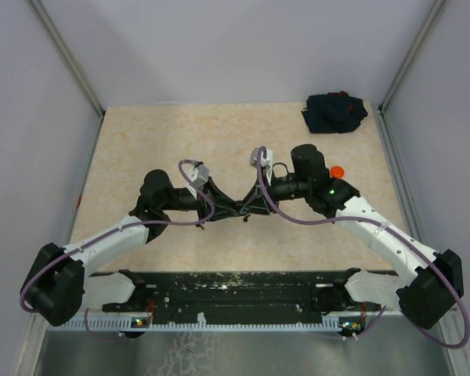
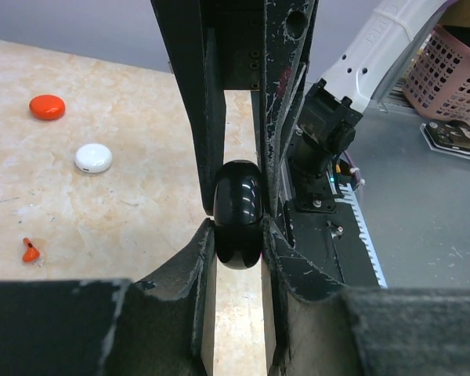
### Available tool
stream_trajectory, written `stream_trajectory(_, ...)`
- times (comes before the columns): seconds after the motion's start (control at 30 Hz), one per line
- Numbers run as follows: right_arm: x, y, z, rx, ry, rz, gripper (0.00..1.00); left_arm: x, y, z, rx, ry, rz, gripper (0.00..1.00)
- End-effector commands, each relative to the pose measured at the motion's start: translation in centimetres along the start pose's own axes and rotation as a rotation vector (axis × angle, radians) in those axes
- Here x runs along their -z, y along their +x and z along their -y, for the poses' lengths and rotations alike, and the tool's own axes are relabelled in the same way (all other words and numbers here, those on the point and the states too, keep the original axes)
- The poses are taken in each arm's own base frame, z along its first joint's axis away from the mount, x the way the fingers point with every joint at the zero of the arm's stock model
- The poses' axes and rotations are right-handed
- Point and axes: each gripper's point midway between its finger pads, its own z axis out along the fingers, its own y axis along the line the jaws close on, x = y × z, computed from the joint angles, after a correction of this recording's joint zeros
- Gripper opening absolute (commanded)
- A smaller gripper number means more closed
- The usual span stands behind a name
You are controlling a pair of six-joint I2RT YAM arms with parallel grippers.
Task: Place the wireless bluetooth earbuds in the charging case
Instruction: Open the charging case.
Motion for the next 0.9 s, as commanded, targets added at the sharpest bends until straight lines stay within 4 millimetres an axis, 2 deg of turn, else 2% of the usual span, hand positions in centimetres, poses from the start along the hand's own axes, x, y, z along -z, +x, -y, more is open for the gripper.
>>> stream_trajectory(0.0,1.1,-4.1,-0.2,0.101,0.058,0.089,0.21,0.1,-0.6,0.9,-0.077,0.032,0.015,0.00)
stream_trajectory(0.2,1.5,-4.3,0.2,0.091,0.087,0.093,0.28,0.3,-0.2,1.4,-0.112,0.049,0.011,0.00)
stream_trajectory(0.47,2.3,-4.7,0.6,0.077,0.112,0.114,0.31,0.2,0.4,1.7,-0.137,0.058,-0.009,0.00)
stream_trajectory(0.87,2.2,-4.7,0.9,0.052,0.115,0.115,0.38,0.2,0.8,1.6,-0.192,0.016,-0.010,0.00)
